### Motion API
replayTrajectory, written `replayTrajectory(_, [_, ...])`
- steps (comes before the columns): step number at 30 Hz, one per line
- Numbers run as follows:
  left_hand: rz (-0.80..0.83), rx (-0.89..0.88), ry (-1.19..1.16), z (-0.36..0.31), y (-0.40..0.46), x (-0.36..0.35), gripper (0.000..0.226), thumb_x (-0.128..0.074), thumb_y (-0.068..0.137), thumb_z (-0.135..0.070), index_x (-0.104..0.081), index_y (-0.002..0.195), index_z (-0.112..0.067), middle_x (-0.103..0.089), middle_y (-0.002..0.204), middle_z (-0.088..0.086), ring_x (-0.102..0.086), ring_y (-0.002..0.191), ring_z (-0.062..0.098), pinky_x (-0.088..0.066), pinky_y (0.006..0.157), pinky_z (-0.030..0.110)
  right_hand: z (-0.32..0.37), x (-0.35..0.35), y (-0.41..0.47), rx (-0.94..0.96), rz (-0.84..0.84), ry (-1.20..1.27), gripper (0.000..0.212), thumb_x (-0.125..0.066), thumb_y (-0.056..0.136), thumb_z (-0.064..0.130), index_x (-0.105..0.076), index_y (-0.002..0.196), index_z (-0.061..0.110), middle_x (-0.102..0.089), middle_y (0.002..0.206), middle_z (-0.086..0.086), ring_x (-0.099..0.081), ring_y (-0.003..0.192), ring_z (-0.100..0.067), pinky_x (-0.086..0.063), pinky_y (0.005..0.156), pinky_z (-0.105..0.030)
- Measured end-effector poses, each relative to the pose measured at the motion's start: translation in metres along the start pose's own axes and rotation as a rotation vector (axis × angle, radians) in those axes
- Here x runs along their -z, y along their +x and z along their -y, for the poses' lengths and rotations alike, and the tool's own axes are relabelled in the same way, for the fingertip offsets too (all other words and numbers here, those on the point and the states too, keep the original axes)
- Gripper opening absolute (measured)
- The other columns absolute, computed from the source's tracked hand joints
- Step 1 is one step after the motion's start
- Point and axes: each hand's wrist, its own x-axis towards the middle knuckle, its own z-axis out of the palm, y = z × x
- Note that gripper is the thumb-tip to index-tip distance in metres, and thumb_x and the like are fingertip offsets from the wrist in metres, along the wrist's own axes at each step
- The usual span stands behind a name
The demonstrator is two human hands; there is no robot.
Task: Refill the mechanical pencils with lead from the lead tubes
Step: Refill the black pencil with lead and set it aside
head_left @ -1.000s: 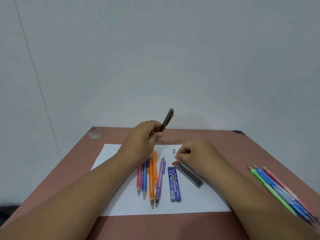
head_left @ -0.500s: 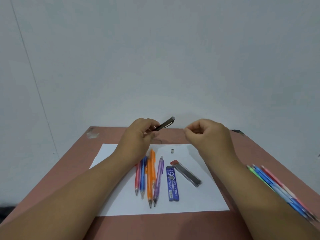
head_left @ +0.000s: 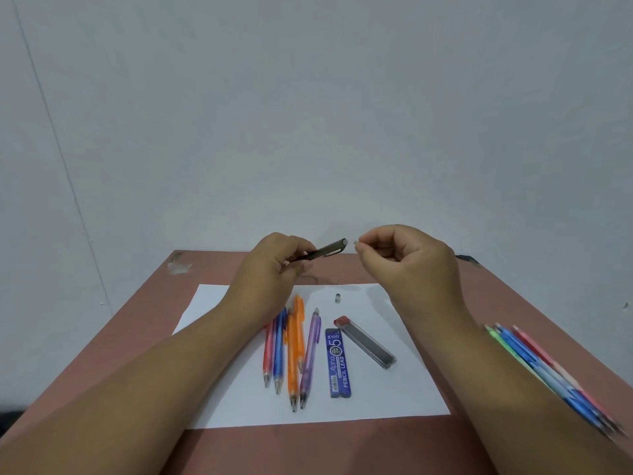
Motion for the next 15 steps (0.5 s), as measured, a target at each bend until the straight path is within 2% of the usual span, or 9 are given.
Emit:
replayTrajectory(4, [-0.005, -0.021, 0.016, -0.0010, 0.0003, 0.0000, 0.018, -0.066, 0.096, -0.012, -0.073, 0.108, -0.023, -0.060, 0.099, -0.011, -0.056, 0.095, 0.005, -0.045, 0.080, 0.016, 0.0001, -0.0015, -0.0005, 0.021, 0.011, -0.009, 0.024, -0.077, 0.086, 0.011, -0.073, 0.078, 0.034, -0.072, 0.080, 0.024, -0.068, 0.078, 0.005, -0.048, 0.069, -0.005])
replayTrajectory(9, [0.005, -0.029, 0.048, 0.0012, 0.0010, -0.0013, 0.018, -0.066, 0.097, -0.014, -0.072, 0.108, -0.026, -0.054, 0.095, -0.022, -0.053, 0.094, -0.002, -0.039, 0.076, 0.009, -0.0017, -0.0030, -0.0002, 0.023, 0.020, -0.031, 0.024, -0.077, 0.086, 0.012, -0.074, 0.077, 0.034, -0.071, 0.078, 0.024, -0.068, 0.077, 0.005, -0.048, 0.070, -0.006])
replayTrajectory(12, [-0.001, -0.039, 0.074, 0.0037, 0.0012, -0.0017, 0.019, -0.066, 0.097, -0.014, -0.072, 0.109, -0.027, -0.052, 0.095, -0.024, -0.050, 0.096, -0.006, -0.037, 0.076, 0.005, -0.0044, -0.0027, 0.0003, 0.040, 0.032, -0.074, 0.019, -0.077, 0.086, 0.011, -0.077, 0.079, 0.028, -0.072, 0.075, 0.019, -0.067, 0.077, 0.004, -0.048, 0.069, -0.006])
replayTrajectory(15, [-0.013, -0.037, 0.078, 0.0054, 0.0007, -0.0006, 0.022, -0.065, 0.097, -0.013, -0.072, 0.112, -0.027, -0.055, 0.098, -0.017, -0.049, 0.097, -0.006, -0.036, 0.077, 0.004, -0.0077, -0.0023, 0.0013, 0.064, 0.047, -0.140, 0.013, -0.076, 0.086, 0.009, -0.080, 0.082, 0.022, -0.071, 0.073, 0.018, -0.065, 0.075, 0.002, -0.046, 0.065, -0.007])
